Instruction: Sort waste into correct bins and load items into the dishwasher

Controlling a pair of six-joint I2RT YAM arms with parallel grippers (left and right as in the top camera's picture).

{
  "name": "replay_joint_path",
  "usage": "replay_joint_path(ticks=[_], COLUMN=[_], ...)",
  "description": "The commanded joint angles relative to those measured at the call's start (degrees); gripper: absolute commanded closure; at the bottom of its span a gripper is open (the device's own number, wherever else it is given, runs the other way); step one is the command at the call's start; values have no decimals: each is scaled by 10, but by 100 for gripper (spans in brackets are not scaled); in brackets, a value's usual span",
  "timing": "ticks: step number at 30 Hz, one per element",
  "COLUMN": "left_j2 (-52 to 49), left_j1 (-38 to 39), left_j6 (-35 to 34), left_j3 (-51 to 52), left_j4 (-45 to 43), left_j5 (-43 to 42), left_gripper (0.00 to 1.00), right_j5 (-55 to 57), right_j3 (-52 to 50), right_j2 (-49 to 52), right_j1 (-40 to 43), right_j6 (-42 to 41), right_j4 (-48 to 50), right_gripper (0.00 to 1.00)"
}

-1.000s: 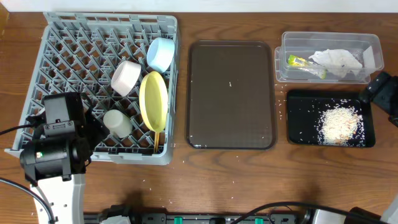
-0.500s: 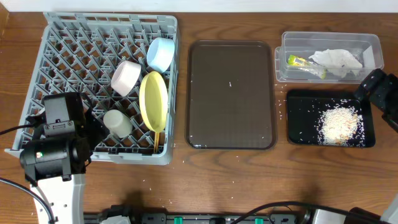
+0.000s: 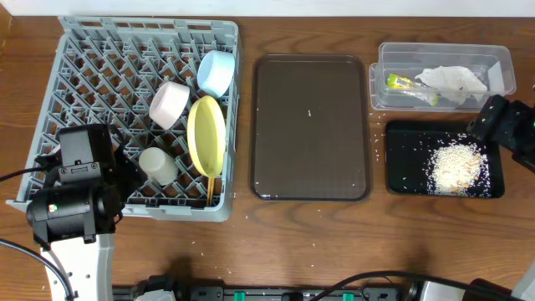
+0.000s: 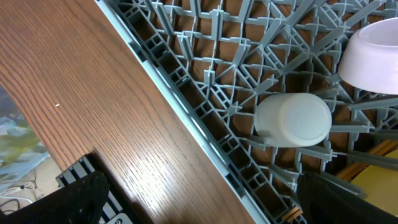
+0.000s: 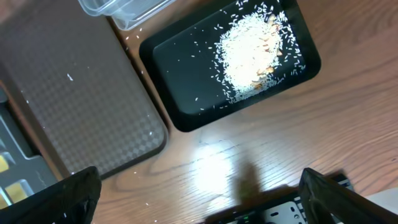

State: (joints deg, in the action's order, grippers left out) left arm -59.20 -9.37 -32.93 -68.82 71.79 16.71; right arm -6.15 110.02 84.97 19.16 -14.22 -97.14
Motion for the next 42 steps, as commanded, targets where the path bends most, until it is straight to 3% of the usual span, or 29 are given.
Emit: replay_joint_path(ticks=[1,6,24,42], left_j2=[0,0,0,0], left_j1=[-3,-3,-3,-3], left_j6=[3,3,3,3], left_j3=[-9,-9,-9,-9], left_j4=[2,2,2,2], left_j5=[9,9,9,9], left_gripper=[2,2,2,2], right_j5=[6,0,-49,-50], right_j3=[-14,-82,-587,-926], right_j2=[-18,-82,-399,-702], right_j1=[14,7,-106,-139], right_j6=[22,23,19,17], right_j4=[-2,50,559,858], right_gripper=[1,1,1,1])
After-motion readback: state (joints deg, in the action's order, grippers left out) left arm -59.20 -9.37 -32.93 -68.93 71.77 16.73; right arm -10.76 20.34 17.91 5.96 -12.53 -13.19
